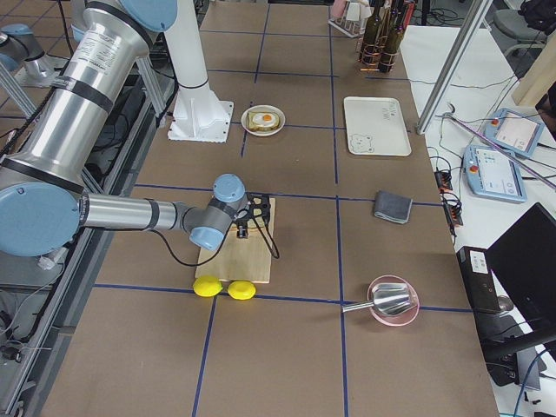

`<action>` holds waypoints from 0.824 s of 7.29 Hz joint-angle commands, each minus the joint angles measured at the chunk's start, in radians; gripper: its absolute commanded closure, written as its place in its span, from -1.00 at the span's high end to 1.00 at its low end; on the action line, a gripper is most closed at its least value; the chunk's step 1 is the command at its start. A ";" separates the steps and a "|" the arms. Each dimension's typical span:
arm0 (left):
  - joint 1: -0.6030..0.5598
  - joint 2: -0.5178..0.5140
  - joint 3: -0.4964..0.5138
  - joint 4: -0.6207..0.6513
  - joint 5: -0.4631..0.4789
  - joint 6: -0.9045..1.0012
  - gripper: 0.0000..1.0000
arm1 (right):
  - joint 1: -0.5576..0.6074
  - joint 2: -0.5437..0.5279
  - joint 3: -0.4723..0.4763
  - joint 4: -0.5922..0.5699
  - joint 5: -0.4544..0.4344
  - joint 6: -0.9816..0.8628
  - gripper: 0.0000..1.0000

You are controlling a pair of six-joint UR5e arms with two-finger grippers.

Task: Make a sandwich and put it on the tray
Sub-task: 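Lower the right gripper to the bread slice on the wooden board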

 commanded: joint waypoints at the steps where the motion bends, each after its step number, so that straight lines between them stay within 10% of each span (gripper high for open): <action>1: 0.000 0.000 0.001 0.000 0.000 0.000 1.00 | -0.009 0.018 -0.018 0.000 -0.026 0.001 0.28; 6: 0.000 0.000 0.001 0.000 0.000 0.000 1.00 | -0.026 0.019 -0.018 0.009 -0.022 0.001 -0.24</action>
